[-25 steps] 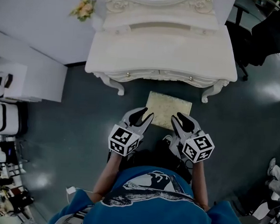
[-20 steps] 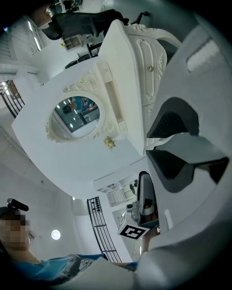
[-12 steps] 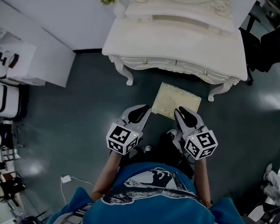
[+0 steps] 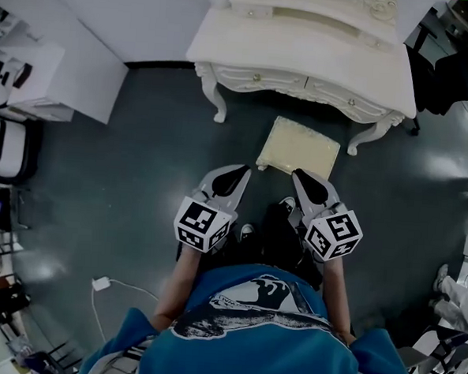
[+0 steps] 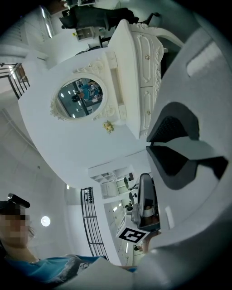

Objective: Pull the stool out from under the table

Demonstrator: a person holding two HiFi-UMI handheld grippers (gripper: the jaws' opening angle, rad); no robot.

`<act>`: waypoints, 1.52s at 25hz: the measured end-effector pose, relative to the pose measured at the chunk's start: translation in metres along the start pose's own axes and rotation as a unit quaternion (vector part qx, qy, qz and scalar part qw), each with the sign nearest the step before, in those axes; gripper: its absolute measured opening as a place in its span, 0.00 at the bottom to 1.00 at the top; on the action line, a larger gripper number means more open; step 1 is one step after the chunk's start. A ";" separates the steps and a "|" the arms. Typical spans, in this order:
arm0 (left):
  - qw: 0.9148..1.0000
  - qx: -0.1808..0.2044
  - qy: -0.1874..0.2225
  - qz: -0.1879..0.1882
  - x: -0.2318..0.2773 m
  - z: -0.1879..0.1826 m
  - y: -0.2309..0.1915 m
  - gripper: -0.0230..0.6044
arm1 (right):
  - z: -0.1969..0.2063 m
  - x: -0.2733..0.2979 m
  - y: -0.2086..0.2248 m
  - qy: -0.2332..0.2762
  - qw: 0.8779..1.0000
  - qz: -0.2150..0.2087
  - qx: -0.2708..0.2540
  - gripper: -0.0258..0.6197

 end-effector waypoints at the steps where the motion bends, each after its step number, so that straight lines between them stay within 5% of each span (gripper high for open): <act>1: 1.000 0.000 0.000 0.003 -0.007 0.003 0.003 0.06 | 0.003 -0.004 -0.007 0.000 1.000 0.004 -0.002 0.06; 18: 0.996 0.032 -0.019 0.082 -0.059 0.039 0.067 0.06 | 0.042 -0.059 -0.080 0.017 1.000 0.019 -0.018 0.03; 38: 0.993 0.044 -0.032 0.106 -0.073 0.044 0.080 0.06 | 0.050 -0.061 -0.102 -0.002 0.999 0.000 -0.039 0.04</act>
Point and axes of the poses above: the fingertips, and each gripper's own axes: x forward along the fingers, y to its right, z out of its underside, the point moved 5 cm from there along -x, backward along the fingers, and after that the axes turned 2 degrees about -z, right-handed, at the moved point
